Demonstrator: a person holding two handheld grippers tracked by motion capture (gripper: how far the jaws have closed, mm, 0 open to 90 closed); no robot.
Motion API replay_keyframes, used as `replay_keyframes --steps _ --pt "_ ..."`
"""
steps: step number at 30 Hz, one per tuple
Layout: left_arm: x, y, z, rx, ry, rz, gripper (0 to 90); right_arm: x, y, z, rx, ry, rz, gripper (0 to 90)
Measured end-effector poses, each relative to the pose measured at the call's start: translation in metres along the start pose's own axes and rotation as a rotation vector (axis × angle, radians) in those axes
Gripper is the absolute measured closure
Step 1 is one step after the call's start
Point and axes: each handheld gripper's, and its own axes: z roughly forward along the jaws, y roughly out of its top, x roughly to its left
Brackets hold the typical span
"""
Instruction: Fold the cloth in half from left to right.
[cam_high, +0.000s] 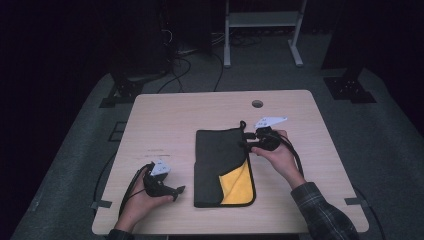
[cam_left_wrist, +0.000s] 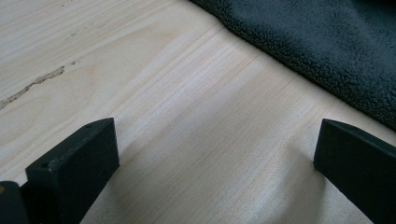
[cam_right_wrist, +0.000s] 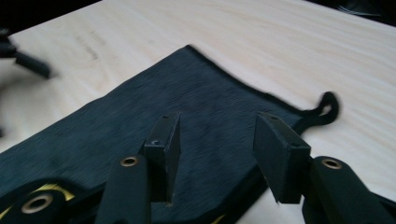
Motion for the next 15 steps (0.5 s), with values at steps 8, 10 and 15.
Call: replay_keyframes --steps 8,10,15 --pt "0.0 0.0 0.0 0.0 -0.002 -0.004 0.0 0.032 -0.015 -0.005 0.025 0.068 -0.049 49.2" --pt "0.0 0.0 0.0 0.001 -0.002 -0.004 0.0 0.04 -0.019 -0.004 0.035 0.082 -0.061 49.2" --pt "0.0 0.0 0.0 0.003 -0.002 -0.002 0.0 0.062 -0.024 0.002 0.048 0.136 -0.086 48.6"
